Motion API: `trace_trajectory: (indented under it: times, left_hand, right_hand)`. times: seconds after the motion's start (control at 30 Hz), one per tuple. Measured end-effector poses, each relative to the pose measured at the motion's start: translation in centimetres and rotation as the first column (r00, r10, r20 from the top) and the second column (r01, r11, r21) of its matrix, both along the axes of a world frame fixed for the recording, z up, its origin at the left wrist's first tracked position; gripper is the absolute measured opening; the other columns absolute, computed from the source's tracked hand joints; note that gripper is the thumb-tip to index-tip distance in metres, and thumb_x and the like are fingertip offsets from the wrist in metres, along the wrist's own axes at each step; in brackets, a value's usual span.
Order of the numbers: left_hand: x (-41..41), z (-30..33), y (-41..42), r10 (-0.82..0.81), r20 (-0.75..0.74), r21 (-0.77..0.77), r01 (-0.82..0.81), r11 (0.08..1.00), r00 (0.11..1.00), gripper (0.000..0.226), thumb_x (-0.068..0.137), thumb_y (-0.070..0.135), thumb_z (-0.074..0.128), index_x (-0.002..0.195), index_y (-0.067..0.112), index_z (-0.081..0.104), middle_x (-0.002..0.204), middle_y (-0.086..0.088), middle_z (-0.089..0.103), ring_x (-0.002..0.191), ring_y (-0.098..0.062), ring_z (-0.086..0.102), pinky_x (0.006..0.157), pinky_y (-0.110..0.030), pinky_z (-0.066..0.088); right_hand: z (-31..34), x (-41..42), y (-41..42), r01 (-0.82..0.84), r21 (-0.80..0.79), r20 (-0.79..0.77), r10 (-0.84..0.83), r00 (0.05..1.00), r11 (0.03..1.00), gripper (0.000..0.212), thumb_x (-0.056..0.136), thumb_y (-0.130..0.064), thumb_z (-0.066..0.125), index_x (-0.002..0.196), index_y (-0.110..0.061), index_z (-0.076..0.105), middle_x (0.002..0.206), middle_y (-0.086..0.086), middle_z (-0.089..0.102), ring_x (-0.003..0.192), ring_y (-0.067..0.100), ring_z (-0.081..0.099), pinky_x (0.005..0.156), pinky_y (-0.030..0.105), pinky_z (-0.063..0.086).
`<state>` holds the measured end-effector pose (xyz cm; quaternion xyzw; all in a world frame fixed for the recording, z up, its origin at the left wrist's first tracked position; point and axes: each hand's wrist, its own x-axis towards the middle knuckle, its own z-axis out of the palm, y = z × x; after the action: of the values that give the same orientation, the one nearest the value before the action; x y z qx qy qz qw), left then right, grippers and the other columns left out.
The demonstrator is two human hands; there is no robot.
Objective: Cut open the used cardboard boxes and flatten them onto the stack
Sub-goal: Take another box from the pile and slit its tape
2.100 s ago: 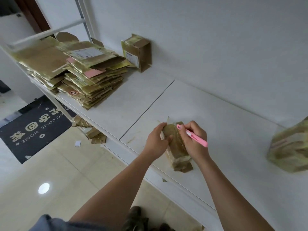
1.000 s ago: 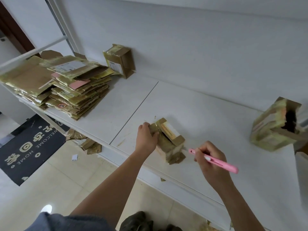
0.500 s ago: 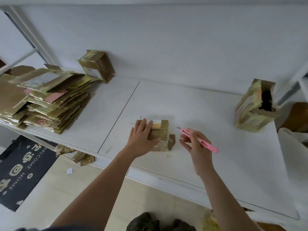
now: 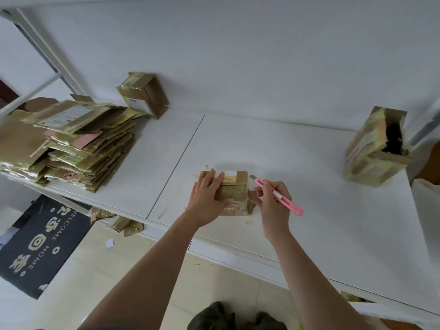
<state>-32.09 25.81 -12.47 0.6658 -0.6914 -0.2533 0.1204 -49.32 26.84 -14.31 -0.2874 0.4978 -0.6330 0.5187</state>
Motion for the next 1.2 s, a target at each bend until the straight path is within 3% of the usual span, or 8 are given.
trace_trajectory:
  times: [0.17,0.43,0.73,0.87,0.97,1.03,1.1,1.2]
  left_hand:
    - [0.0,0.0,-0.1,0.014,-0.021,0.005,-0.014,1.000,1.000,0.080,0.091,0.045,0.061,0.155,0.026,0.018,0.163,0.004,0.005,0.149,-0.012,-0.011,0.122,-0.043,0.001]
    - [-0.1,-0.3,-0.1,0.002,0.038,-0.011,-0.002,1.000,0.999,0.080,0.092,0.047,0.059,0.156,0.025,0.016,0.163,0.002,0.005,0.149,-0.015,-0.010,0.122,-0.044,0.003]
    - [0.0,0.1,-0.1,-0.002,0.060,-0.008,0.003,1.000,0.998,0.080,0.093,0.049,0.057,0.156,0.024,0.016,0.163,0.001,0.004,0.149,-0.015,-0.010,0.122,-0.043,0.004]
    - [0.0,0.2,0.0,-0.002,0.049,-0.010,0.002,1.000,0.999,0.080,0.092,0.048,0.058,0.155,0.024,0.018,0.163,0.002,0.005,0.149,-0.015,-0.008,0.122,-0.043,0.006]
    - [0.0,0.3,-0.1,0.032,-0.007,0.027,-0.032,0.999,0.999,0.079,0.089,0.045,0.063,0.155,0.027,0.021,0.162,0.007,0.007,0.149,-0.012,-0.005,0.122,-0.042,0.007]
    - [-0.1,0.3,-0.1,0.056,-0.049,0.027,-0.055,0.998,0.997,0.074,0.090,0.041,0.063,0.153,0.028,0.027,0.162,0.008,0.011,0.148,-0.008,-0.004,0.123,-0.041,0.005]
    - [-0.2,0.4,0.1,0.048,-0.114,-0.015,-0.050,0.999,0.992,0.063,0.093,0.037,0.061,0.150,0.027,0.035,0.161,0.008,0.019,0.147,-0.004,0.000,0.123,-0.040,0.004]
    - [-0.3,0.9,0.4,-0.030,-0.142,-0.062,0.022,0.998,0.989,0.057,0.094,0.030,0.063,0.146,0.027,0.042,0.159,0.007,0.024,0.149,-0.007,0.004,0.123,-0.041,0.003]
  right_hand:
    - [-0.3,0.3,-0.3,-0.004,0.024,-0.001,0.004,1.000,1.000,0.015,0.099,-0.006,0.054,0.091,0.006,0.055,0.072,0.011,0.063,0.072,0.017,0.065,0.078,0.043,0.061]
    - [-0.7,-0.9,-0.3,-0.101,-0.037,-0.198,0.092,0.976,0.994,0.020,0.098,-0.003,0.054,0.079,0.003,0.050,0.080,0.024,0.063,0.077,0.030,0.069,0.074,0.045,0.062]
    - [-0.4,-1.1,1.6,-0.192,-0.014,-0.098,0.189,0.977,0.981,0.022,0.097,0.002,0.053,0.076,0.002,0.048,0.090,0.018,0.067,0.092,0.026,0.072,0.076,0.034,0.061]
    - [-0.5,-1.9,2.7,-0.269,-0.037,-0.154,0.260,0.953,0.963,0.020,0.096,0.007,0.051,0.076,0.007,0.049,0.074,0.005,0.066,0.085,0.020,0.073,0.078,0.034,0.060]
    - [-0.3,-3.4,3.0,-0.331,-0.036,-0.226,0.315,0.922,0.943,0.022,0.094,0.005,0.053,0.074,-0.001,0.053,0.070,0.004,0.066,0.084,0.024,0.072,0.080,0.041,0.061]
    - [0.0,-4.4,2.4,-0.264,-0.071,-0.232,0.241,0.942,0.962,0.025,0.095,0.001,0.055,0.072,-0.010,0.056,0.074,0.004,0.067,0.080,0.020,0.071,0.079,0.039,0.061]
    - [0.5,-4.8,0.9,-0.165,-0.117,-0.258,0.131,0.957,0.979,0.016,0.098,-0.004,0.055,0.082,-0.006,0.056,0.082,0.003,0.068,0.083,0.017,0.070,0.081,0.033,0.059]
    - [1.3,-3.5,-1.7,-0.178,-0.116,-0.388,0.120,0.914,0.977,0.008,0.100,-0.007,0.052,0.092,-0.005,0.054,0.088,0.002,0.066,0.085,0.011,0.064,0.074,0.020,0.050]
